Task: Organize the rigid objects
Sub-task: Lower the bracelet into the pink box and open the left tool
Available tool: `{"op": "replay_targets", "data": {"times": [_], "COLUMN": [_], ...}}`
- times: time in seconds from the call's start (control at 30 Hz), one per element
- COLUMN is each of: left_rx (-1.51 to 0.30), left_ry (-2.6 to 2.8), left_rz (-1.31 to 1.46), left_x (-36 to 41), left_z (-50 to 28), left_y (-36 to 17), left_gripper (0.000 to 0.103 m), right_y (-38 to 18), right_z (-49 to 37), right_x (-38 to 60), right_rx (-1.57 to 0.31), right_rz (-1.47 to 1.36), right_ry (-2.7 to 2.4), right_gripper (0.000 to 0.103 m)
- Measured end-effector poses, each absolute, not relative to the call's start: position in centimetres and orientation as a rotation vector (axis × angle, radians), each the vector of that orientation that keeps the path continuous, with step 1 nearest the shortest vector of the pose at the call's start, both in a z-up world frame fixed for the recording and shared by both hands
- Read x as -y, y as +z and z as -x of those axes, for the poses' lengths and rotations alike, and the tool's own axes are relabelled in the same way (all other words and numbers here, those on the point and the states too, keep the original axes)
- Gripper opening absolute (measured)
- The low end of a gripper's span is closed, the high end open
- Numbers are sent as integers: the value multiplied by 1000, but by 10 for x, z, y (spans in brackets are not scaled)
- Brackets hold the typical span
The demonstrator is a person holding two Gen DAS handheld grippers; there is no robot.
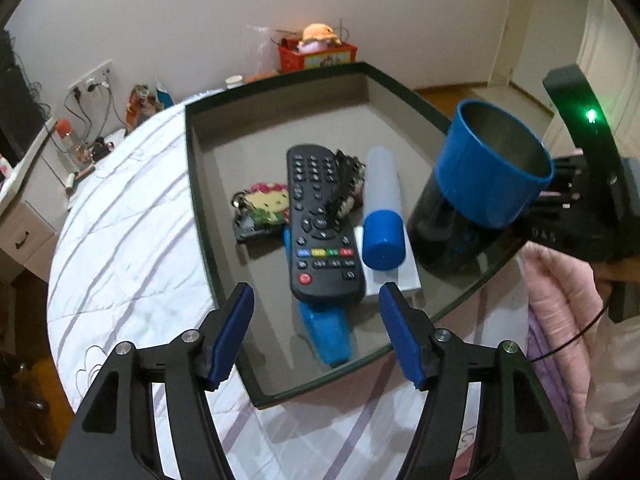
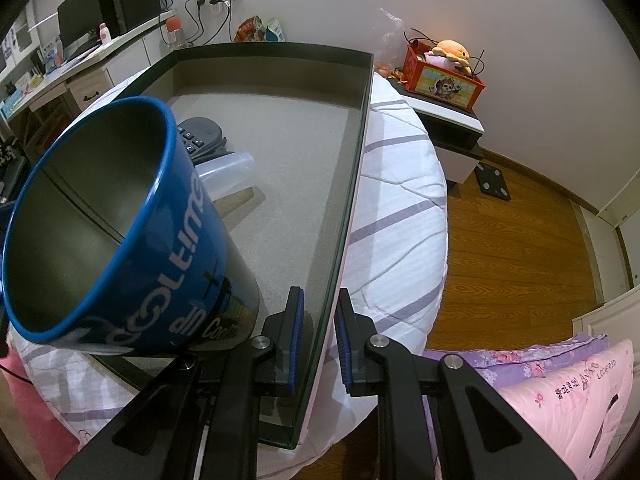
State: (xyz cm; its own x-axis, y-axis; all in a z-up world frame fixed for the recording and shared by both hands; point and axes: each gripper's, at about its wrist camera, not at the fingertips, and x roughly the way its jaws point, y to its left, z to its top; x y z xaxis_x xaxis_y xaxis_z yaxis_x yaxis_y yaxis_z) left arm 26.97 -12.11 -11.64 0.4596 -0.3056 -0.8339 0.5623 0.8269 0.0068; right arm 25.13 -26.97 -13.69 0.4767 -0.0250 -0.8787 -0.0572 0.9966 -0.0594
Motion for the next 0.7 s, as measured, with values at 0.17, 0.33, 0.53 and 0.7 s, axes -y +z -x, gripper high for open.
{"op": "replay_targets", "data": {"times": [0.17,0.33,0.53,0.7], "left_rx": [-964,-987,-1000,-996], "left_ry": [-545,-558,-537,-520], "left_rz": [-322,-366,-375,-351], "left_x": [126,140,145,146], "left_z": [-276,-287,-300,-314], "left_y": [-119,-127,-134,-134], "left_gripper": [77,82,85,85], "right_y": [-136,-137,-136,-136], "right_z": [-250,-249,-249,-248], "right_x": [269,270,269,268], "right_rx": [-1073,-1072,-1070,-1069], "right_rz": [86,86,90,90], "right_ry": [19,20,20,20], "right_gripper": [17,17,17,17]}}
